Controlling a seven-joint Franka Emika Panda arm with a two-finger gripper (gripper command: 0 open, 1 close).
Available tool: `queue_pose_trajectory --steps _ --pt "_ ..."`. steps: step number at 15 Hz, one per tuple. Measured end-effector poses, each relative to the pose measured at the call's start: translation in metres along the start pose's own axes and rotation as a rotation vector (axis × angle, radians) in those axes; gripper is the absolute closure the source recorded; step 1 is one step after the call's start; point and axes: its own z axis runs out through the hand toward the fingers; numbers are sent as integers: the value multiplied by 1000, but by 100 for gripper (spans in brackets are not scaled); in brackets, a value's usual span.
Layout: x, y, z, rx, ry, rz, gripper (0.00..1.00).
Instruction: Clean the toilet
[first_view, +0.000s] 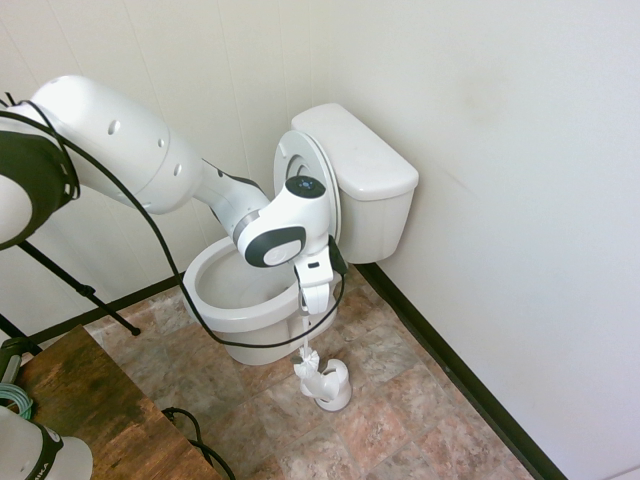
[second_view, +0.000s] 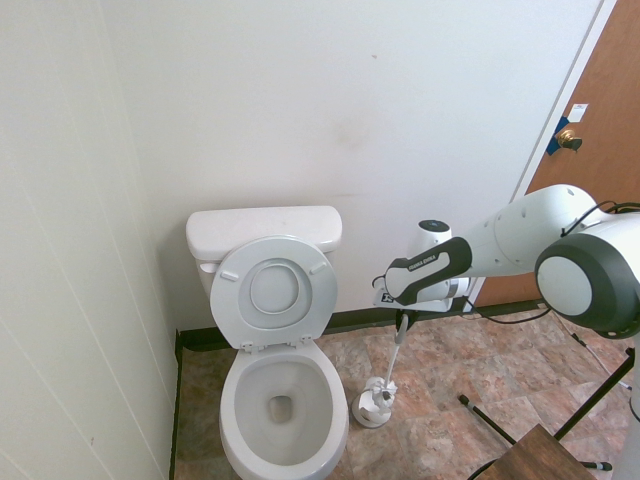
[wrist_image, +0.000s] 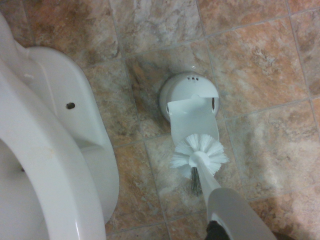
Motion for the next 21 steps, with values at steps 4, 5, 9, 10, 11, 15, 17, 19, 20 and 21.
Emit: queue_pose_trajectory --steps 4,5,9,10,11,15,17,19,20,21 --pt "18 -2 30 -2 -15 52 100" --pt "22 -4 36 0 -21 64 100" --pt "33 -12 69 1 -37 93 100" --pt "35 -15 76 4 -37 100 100" --pt "38 -17 82 7 -37 109 100" --pt "54 -19 101 23 -26 145 100" --pt "62 -17 98 29 -16 156 100" --pt "68 -14 98 28 -11 165 100" --pt "68 -14 100 25 -12 165 100" --pt "67 -14 104 19 -15 163 100"
